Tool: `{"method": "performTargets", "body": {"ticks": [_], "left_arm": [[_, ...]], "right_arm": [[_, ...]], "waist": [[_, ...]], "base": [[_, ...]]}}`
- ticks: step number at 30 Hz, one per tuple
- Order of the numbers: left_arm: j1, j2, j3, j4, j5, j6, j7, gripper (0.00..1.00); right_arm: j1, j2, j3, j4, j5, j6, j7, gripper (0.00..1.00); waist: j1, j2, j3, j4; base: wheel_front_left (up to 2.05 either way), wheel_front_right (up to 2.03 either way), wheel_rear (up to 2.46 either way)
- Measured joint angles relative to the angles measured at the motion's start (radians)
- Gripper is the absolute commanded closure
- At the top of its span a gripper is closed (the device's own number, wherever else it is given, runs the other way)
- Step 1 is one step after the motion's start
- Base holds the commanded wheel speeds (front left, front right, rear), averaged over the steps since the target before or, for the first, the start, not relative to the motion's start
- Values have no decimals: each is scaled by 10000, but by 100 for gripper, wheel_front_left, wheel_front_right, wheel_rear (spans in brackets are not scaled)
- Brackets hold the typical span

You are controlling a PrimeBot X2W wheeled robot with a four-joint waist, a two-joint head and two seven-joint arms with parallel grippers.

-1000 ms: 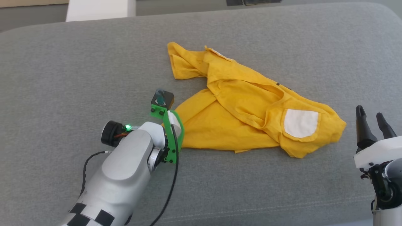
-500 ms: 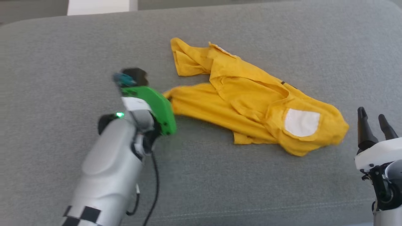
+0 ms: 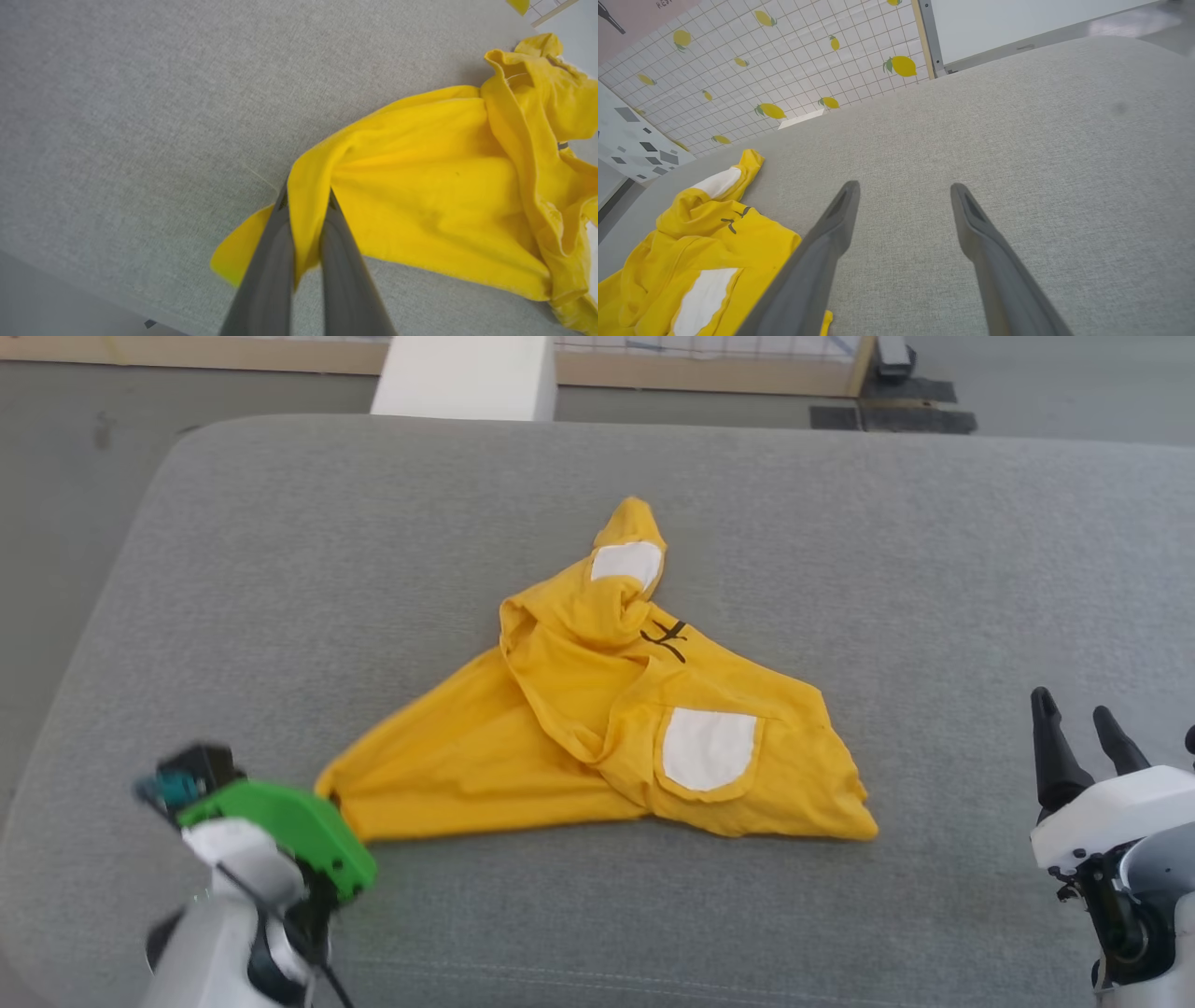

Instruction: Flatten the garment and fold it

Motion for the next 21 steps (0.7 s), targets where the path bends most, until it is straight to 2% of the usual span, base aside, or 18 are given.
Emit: {"method": "performTargets", "body": {"ticks": [1, 2, 3, 4, 9, 13, 17, 21], "left_arm": [[342, -71, 27, -127, -109, 2, 0, 100], [541, -142, 67, -244, -224, 0, -40, 82], [702, -199, 77, -397, -320, -15, -140, 11], [799, -234, 86, -585, -368, -98, -265, 0], [859, -192, 196, -1406, -142, -656, -1582, 0], [838, 63, 169, -1827, 740, -1137, -3223, 0], [837, 328, 40, -1889, 1820, -1244, -4853, 0], [848, 518, -196, -1929, 2748, -1256, -5699, 0]], "right_arm": [[0, -2, 36, 2, 0, 0, 21, 0], [0, 0, 65, 6, 2, 0, 27, 0], [0, 4, 109, 6, 2, 0, 44, 0], [0, 4, 138, 6, 2, 0, 52, 0], [0, 6, 385, 46, 2, 0, 56, 0], [0, 4, 479, 46, 2, 0, 54, 0], [52, 4, 585, 54, 0, 0, 54, 0], [140, 0, 826, 52, -10, 0, 134, 0]], "waist": [[0, 0, -48, 100], [0, 0, -83, 169], [0, 0, -126, 242], [0, 0, -167, 301], [0, 0, -288, 292], [0, 0, -361, 136], [0, 0, -479, 24], [0, 0, -562, -80]], "base": [[0, 0, 0], [0, 0, 0], [0, 0, 0], [0, 0, 0], [0, 0, 0], [0, 0, 0], [0, 0, 0], [0, 0, 0]]}}
